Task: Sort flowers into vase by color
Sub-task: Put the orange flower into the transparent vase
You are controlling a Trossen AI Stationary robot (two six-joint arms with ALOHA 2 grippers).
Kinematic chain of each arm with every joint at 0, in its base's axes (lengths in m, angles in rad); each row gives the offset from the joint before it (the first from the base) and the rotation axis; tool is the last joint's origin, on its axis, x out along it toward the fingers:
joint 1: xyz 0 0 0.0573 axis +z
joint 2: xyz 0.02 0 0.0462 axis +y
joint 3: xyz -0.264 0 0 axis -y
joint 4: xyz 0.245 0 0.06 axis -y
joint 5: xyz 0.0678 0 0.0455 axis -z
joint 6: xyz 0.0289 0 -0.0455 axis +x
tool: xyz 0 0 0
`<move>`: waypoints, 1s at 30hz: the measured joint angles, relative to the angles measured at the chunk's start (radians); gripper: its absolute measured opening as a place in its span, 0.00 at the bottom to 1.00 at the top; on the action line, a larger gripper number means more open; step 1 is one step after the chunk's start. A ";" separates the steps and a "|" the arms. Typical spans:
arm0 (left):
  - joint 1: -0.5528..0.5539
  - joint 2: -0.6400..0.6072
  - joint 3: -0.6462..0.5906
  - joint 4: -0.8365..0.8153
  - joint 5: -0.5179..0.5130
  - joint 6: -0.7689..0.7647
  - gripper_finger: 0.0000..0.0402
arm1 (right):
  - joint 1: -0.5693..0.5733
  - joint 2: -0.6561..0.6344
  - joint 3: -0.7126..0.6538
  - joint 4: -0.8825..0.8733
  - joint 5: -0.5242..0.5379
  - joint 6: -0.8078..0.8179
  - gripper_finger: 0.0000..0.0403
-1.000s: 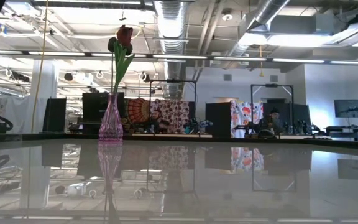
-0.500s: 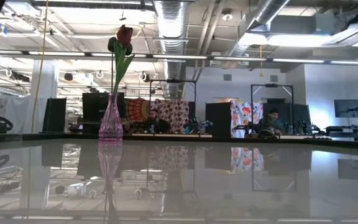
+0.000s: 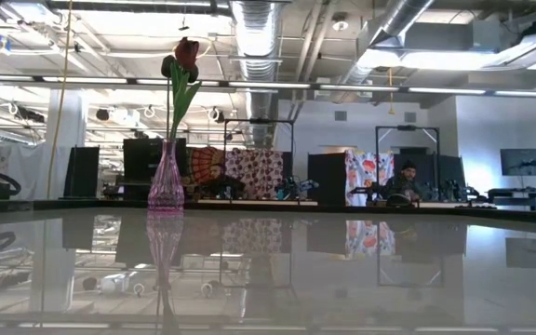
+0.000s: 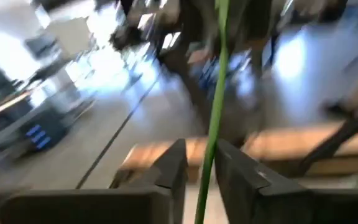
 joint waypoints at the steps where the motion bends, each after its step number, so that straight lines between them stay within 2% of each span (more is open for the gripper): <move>1: -0.008 -0.007 0.000 -0.054 -0.046 0.000 0.19 | 0.000 -0.012 0.000 -0.034 0.000 0.028 0.05; 3: -0.018 -0.025 0.000 -0.172 -0.091 -0.009 0.25 | 0.001 -0.042 0.000 -0.121 -0.005 0.110 0.04; 7: -0.031 -0.062 0.000 -0.479 -0.084 -0.135 0.32 | 0.002 -0.103 0.000 -0.339 -0.041 0.311 0.04; 11: -0.041 -0.066 0.000 -0.745 -0.090 -0.279 0.34 | 0.001 -0.150 0.000 -0.536 -0.079 0.515 0.04; 13: -0.047 -0.065 -0.008 -0.824 -0.100 -0.350 0.33 | 0.001 -0.168 0.001 -0.621 -0.169 0.619 0.04; 18: -0.081 -0.066 -0.143 -0.826 -0.184 -0.417 0.31 | 0.011 -0.150 -0.001 -0.760 -0.401 0.848 0.04; 22: -0.108 -0.070 -0.246 -0.803 -0.281 -0.486 0.30 | 0.085 -0.119 -0.008 -0.761 -0.485 0.903 0.04; 24: -0.120 -0.068 -0.291 -0.803 -0.296 -0.527 0.29 | 0.156 -0.110 -0.009 -0.760 -0.473 0.960 0.04; 30: -0.153 -0.068 -0.376 -0.779 -0.331 -0.603 0.29 | 0.470 -0.066 -0.022 -0.755 -0.266 1.154 0.04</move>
